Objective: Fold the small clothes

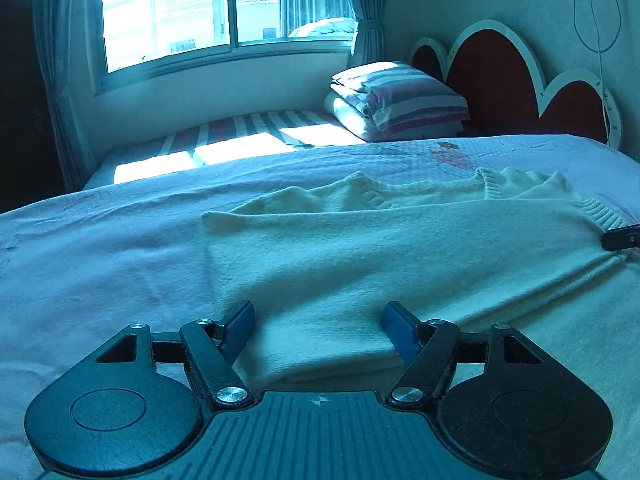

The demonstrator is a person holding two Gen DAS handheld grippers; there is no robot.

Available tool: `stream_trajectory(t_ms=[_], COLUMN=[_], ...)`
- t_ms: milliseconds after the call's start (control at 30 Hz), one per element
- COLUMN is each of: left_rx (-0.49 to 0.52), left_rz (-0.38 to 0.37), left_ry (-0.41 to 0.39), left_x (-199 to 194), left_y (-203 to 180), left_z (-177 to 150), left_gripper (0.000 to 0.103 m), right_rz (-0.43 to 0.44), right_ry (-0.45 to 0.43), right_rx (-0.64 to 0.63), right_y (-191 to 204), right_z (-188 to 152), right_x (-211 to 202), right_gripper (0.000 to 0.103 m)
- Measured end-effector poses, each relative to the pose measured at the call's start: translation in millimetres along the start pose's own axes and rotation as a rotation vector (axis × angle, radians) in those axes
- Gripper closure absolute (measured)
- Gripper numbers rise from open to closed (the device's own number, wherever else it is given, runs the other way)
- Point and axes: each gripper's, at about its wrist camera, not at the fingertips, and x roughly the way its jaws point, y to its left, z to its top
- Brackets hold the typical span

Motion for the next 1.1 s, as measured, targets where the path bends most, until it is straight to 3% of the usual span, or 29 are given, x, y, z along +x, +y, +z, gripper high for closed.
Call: stream_trajectory(t_ms=[67,167,300,333,400,500,567,667,733,833,933,1100], left_rx=[-0.028,-0.072,-0.054,-0.052,-0.060,-0.122,-0.121,-0.102,-0.078,-0.029,-0.117,-0.122], left_rz=[0.024,0.027,0.049,0.057,0.065,0.056,0.080,0.058,0.044,0.085,0.114,0.161], left_ry=[0.013,0.013,-0.035,-0.013,0.072,0.061,0.053,0.030,0.054,0.114,0.117,0.117], left_x=[1.2,0.9,-2.1,4.3,25.7,26.0,11.8,-23.3,-43.4,-64.5,-90.2,-121.8], left_y=[9.0,17.6,15.4,15.3,16.5,23.5,21.1,19.0,15.0,3.2,-2.5,-27.6], left_z=[-1.6,2.0,17.1,19.0,17.0,11.8,9.5,-6.5,-22.9,-48.6,-67.1,-82.0], left_gripper=[0.017,0.017,0.017,0.017,0.017,0.013,0.013,0.013,0.013,0.013,0.013,0.013], right_rz=[0.028,0.010,-0.030,-0.032,-0.055,-0.061,-0.048,-0.014,0.009,0.056,0.083,0.130], right_ry=[0.002,0.010,-0.087,-0.099,-0.029,-0.008,-0.001,-0.037,-0.042,0.002,0.037,0.031], right_rx=[0.043,0.004,-0.011,-0.004,0.028,0.015,0.029,0.090,0.114,0.122,0.116,0.157], right_y=[-12.6,-4.7,4.8,3.0,-4.8,-7.9,-10.5,-22.6,-31.4,-40.8,-41.5,-41.6], right_z=[-1.1,2.3,10.7,12.6,15.9,16.0,18.8,13.1,1.4,-22.6,-46.9,-64.7], right_x=[-3.1,-0.6,-10.7,-9.6,8.8,19.3,13.4,-13.5,-30.7,-46.4,-58.3,-88.4], right_gripper=[0.096,0.095,0.067,0.066,0.070,0.069,0.070,0.069,0.067,0.068,0.069,0.068])
